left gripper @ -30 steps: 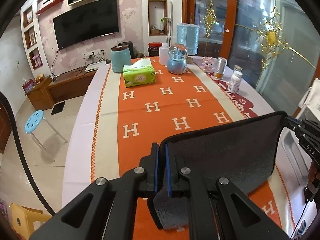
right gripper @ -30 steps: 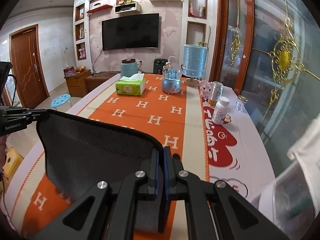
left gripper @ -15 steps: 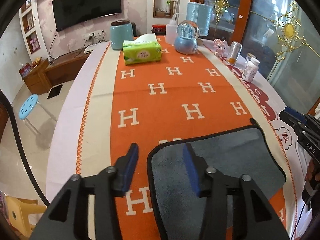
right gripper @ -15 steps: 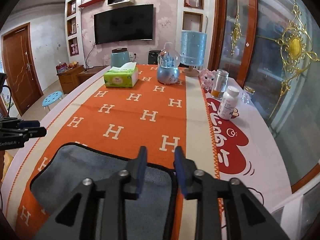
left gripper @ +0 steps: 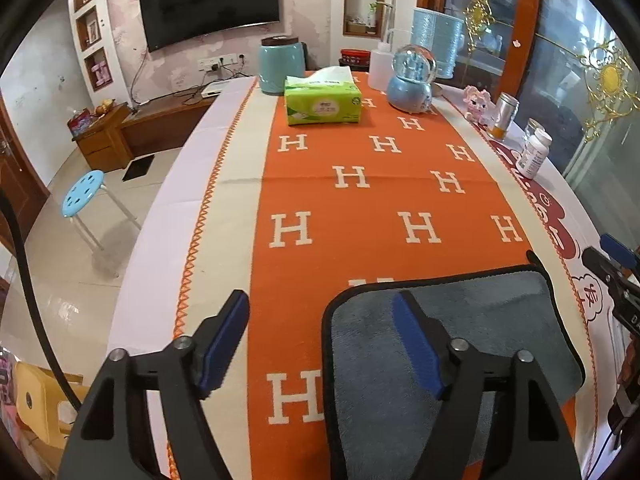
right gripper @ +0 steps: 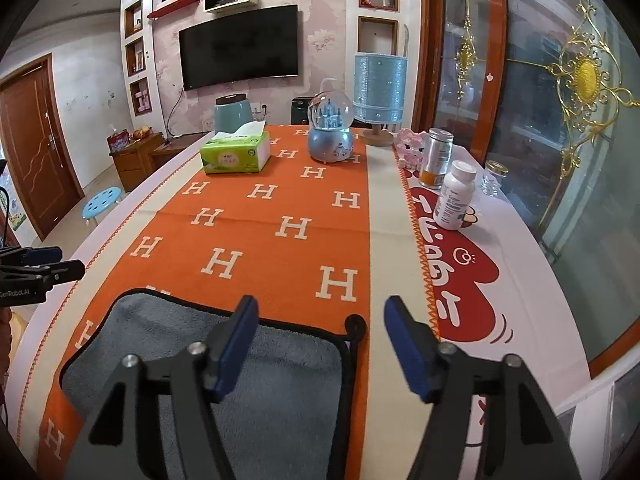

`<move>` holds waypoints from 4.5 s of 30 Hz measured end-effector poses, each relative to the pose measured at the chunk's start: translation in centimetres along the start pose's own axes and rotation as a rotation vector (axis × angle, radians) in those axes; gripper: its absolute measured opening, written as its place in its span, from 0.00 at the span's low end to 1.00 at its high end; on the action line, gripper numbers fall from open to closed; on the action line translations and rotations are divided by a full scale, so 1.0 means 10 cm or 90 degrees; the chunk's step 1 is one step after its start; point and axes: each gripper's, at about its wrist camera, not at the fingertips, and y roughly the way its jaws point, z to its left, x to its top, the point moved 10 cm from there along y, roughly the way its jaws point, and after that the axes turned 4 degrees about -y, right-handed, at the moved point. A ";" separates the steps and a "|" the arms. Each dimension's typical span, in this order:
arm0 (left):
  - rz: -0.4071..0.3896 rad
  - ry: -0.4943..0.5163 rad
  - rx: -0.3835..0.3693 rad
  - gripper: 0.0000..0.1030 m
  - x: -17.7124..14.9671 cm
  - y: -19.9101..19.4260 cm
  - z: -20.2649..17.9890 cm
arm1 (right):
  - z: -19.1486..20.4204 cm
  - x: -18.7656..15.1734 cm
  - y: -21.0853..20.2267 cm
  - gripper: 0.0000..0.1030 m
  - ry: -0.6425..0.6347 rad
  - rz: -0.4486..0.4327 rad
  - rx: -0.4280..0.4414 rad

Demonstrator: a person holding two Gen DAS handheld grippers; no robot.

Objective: Fold towel

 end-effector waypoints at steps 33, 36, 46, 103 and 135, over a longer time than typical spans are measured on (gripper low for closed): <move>-0.082 -0.027 0.022 0.95 -0.59 -1.65 -0.03 | 0.20 -0.45 -1.38 1.00 0.059 0.012 0.008; -0.087 -0.025 0.020 0.95 -0.70 -1.82 -0.08 | 0.21 -0.53 -1.59 1.00 0.066 0.008 0.009; -0.107 -0.020 0.004 0.95 -1.24 -2.42 -0.30 | 0.28 -0.89 -2.18 1.00 0.078 0.008 0.018; -0.098 -0.027 0.051 0.99 -2.49 -3.71 -0.89 | 0.79 -1.85 -3.67 1.00 0.109 0.080 0.033; -0.098 -0.027 0.071 0.99 -2.42 -3.59 -0.91 | 0.80 -1.86 -3.48 1.00 0.110 0.107 0.044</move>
